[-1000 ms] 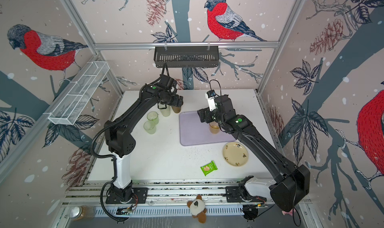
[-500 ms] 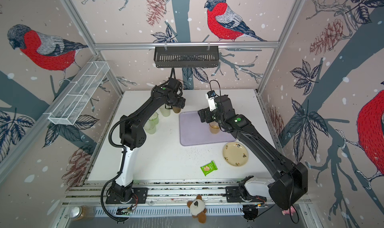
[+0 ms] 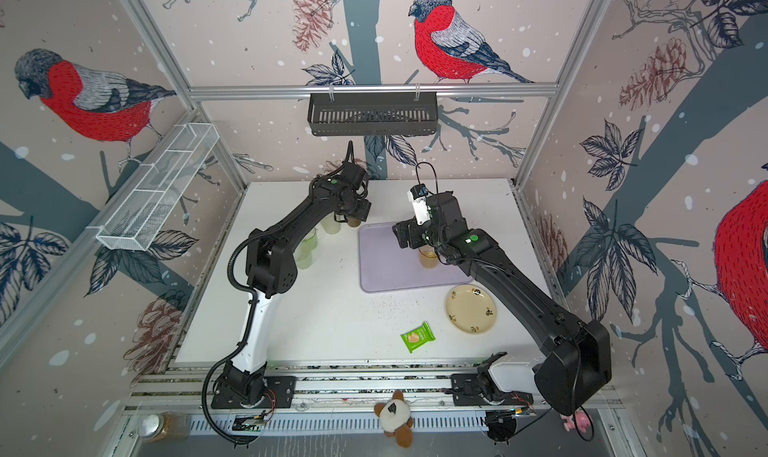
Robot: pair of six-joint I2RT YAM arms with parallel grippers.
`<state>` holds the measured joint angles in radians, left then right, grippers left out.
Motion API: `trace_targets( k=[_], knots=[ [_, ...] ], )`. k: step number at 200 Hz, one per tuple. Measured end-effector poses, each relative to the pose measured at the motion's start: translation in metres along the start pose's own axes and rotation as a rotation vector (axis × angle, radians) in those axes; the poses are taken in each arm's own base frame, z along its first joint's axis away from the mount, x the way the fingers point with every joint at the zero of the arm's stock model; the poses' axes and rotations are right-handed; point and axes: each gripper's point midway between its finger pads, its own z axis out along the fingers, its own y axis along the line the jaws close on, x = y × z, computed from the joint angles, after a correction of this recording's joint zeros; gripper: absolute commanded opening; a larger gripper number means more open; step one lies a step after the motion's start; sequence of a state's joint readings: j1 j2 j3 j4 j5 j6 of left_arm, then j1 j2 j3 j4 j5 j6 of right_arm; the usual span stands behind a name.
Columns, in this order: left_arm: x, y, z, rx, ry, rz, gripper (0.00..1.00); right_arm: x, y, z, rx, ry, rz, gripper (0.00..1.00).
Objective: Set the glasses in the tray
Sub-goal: 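Lower the left gripper onto the amber cup's rim and close it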
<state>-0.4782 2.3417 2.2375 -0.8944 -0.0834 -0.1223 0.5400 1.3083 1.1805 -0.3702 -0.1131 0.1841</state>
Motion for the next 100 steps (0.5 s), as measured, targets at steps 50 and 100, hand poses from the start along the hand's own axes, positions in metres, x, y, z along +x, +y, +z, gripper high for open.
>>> trace_targets(
  k=[50, 100],
  knots=[
    [-0.008, 0.006, 0.005, -0.045, -0.025, 0.022, 0.64, -0.002, 0.002, -0.004, -0.009, 0.008, -0.028, 0.91],
    [-0.016, 0.003, 0.009, -0.040, -0.057, 0.041, 0.59, -0.005, 0.002, -0.006, -0.007, 0.007, -0.050, 0.91]
  ],
)
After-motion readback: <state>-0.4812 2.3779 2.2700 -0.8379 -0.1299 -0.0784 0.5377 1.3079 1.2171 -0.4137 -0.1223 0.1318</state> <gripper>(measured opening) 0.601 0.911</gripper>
